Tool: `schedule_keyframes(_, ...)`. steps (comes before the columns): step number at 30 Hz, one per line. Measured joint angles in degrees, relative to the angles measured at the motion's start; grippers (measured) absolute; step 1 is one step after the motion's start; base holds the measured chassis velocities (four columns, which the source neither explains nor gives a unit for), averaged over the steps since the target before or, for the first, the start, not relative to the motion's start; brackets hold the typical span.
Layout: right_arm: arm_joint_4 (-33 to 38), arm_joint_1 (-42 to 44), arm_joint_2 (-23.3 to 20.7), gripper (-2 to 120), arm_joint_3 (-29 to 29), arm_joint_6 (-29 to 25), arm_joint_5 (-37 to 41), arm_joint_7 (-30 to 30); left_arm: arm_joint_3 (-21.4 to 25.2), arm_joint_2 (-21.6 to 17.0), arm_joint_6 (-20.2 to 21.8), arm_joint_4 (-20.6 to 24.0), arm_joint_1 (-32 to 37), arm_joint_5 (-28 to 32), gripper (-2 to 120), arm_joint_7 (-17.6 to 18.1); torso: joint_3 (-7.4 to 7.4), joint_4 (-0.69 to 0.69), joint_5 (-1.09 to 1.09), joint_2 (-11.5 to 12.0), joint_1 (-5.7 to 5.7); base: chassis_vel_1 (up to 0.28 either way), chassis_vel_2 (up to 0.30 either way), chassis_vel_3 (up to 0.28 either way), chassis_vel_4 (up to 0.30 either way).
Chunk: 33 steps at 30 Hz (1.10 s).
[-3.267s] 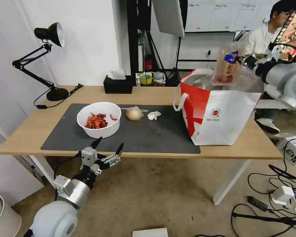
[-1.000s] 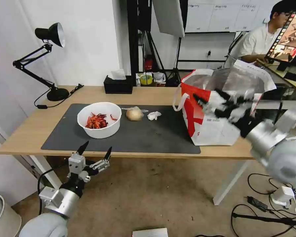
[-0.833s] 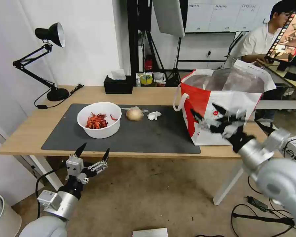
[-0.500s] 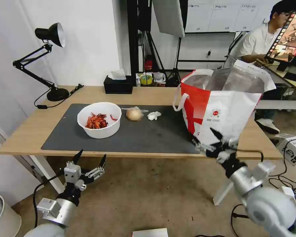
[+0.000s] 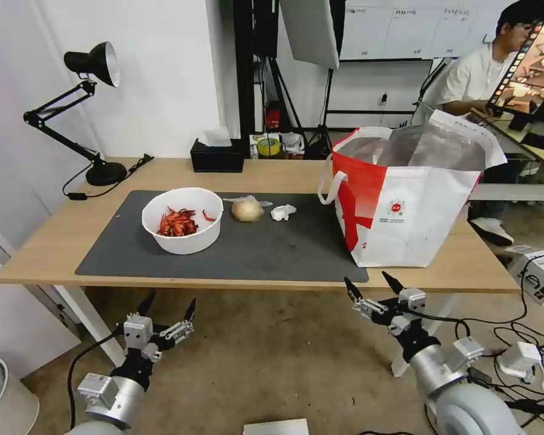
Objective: Pick up the trash from the table and place it into the takeout bag.
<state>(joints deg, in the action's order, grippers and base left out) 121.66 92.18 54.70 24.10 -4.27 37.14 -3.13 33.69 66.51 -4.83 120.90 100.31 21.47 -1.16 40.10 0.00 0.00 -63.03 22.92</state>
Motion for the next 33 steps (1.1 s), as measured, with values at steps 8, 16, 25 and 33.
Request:
schedule_keyframes(8, -1.7, -0.7, 0.4, 100, -0.6, 0.0, 0.2, 0.1, -0.5, 0.0, -0.2, -1.6, -0.8, -0.1, 100, -0.2, 0.00, 0.00, 0.00, 0.0, 0.00, 0.000, 0.000, 0.000, 0.000)
schedule_keyframes(16, -2.7, -1.3, 0.6, 100, -1.3, 0.0, 0.4, 0.2, -1.0, -0.1, -0.2, -2.6, -1.8, -0.1, 100, -0.3, 0.00, 0.00, 0.00, 0.0, 0.00, 0.000, 0.000, 0.000, 0.000)
schedule_keyframes(25, -3.9, -3.2, 0.5, 100, -2.4, 0.1, 0.5, 0.1, -1.2, -0.5, -0.2, -3.2, -2.7, 0.1, 100, -0.3, 0.00, 0.00, 0.00, 0.0, 0.00, 0.000, 0.000, 0.000, 0.000)
schedule_keyframes(33, -2.5, -9.9, -0.7, 100, -6.7, 2.7, 2.3, -0.8, -1.4, -0.6, -0.1, -3.0, -3.2, 0.1, 100, -0.4, 0.01, 0.00, -0.01, 0.0, 0.00, 0.000, 0.000, 0.000, 0.000)
